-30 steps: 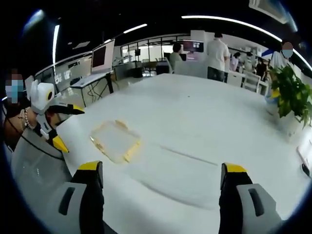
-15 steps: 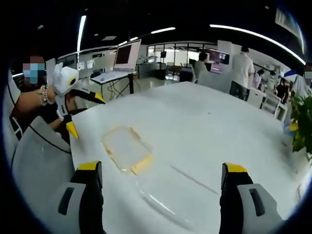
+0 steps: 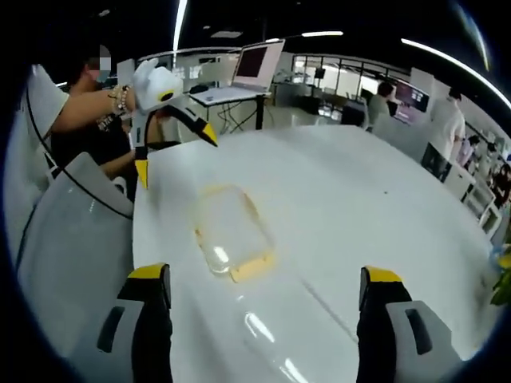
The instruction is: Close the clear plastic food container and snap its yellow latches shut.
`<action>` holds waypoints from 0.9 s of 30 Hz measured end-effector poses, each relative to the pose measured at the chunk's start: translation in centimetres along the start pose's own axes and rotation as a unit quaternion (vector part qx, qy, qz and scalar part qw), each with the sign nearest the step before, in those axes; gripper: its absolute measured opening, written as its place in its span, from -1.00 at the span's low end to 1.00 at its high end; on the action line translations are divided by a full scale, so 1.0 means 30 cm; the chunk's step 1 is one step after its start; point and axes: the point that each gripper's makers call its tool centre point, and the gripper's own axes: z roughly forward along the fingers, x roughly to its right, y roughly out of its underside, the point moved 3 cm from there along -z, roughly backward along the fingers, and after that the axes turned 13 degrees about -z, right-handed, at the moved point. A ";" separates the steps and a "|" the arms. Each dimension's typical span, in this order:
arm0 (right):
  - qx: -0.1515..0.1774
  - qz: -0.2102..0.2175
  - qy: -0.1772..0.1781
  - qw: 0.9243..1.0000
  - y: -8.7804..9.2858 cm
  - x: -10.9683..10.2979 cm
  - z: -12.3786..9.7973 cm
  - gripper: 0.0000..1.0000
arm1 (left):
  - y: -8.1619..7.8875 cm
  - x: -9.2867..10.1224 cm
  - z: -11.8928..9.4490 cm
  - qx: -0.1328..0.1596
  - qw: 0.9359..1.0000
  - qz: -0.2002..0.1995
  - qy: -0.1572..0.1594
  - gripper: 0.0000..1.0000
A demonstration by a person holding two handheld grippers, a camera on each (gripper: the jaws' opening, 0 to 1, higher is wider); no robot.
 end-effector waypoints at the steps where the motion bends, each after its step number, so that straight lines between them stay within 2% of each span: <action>1: 0.000 -0.005 -0.006 1.000 -0.004 -0.002 0.005 0.90 | -0.001 -0.007 0.000 -0.004 1.000 0.004 0.003 0.98; 7: -0.014 -0.049 -0.054 0.997 -0.016 -0.014 0.042 0.82 | -0.004 -0.056 0.017 -0.040 0.998 0.038 0.024 0.94; 11: -0.025 -0.074 -0.081 0.994 -0.022 -0.026 0.076 0.76 | -0.004 -0.078 0.043 -0.054 0.997 0.050 0.035 0.90; 13: -0.034 -0.083 -0.088 0.992 -0.021 -0.030 0.094 0.73 | -0.001 -0.078 0.060 -0.063 0.995 0.058 0.050 0.83; 17: -0.040 -0.096 -0.106 0.989 -0.026 -0.043 0.141 0.68 | 0.002 -0.096 0.084 -0.075 0.993 0.070 0.053 0.79; 22: -0.055 -0.106 -0.123 0.985 -0.018 -0.051 0.191 0.59 | 0.007 -0.110 0.118 -0.091 0.991 0.075 0.071 0.70; 27: -0.073 -0.118 -0.140 0.980 0.007 -0.062 0.231 0.56 | 0.020 -0.127 0.147 -0.104 0.988 0.083 0.078 0.58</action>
